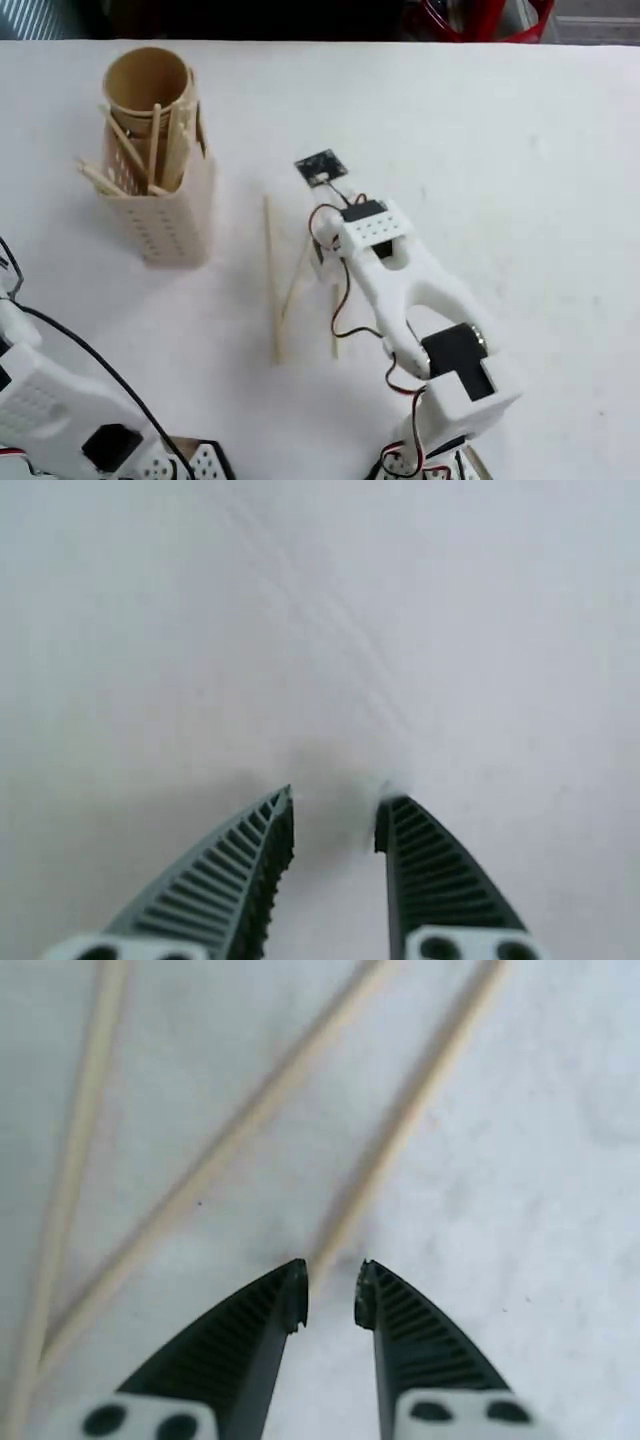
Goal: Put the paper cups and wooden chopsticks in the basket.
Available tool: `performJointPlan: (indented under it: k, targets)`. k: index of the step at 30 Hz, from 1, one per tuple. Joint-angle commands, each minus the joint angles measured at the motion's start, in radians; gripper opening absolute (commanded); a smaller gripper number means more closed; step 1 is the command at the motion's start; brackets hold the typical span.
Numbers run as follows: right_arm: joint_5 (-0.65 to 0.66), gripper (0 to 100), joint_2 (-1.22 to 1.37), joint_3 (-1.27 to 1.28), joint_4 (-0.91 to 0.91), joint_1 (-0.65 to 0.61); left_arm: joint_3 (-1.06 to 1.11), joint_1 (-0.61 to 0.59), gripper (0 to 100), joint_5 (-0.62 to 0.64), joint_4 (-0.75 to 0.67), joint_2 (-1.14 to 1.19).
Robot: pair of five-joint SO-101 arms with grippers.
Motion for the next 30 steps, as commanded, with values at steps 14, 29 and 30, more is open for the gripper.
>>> performJointPlan:
  k: [14, 29, 30]
  targets:
    - [-0.077, 2.1, 0.088, -0.176, 0.093, 0.013, -0.046, -0.01, 15, 0.011, 0.006, -0.015]
    - [-0.092, 2.1, -0.963, 0.038, 0.008, 0.033, -0.046, -0.004, 15, 0.011, 0.0, -0.007]
    - [-0.092, 2.1, -1.01, 0.032, -0.027, 0.021, -0.046, -0.004, 15, 0.011, 0.0, -0.007]
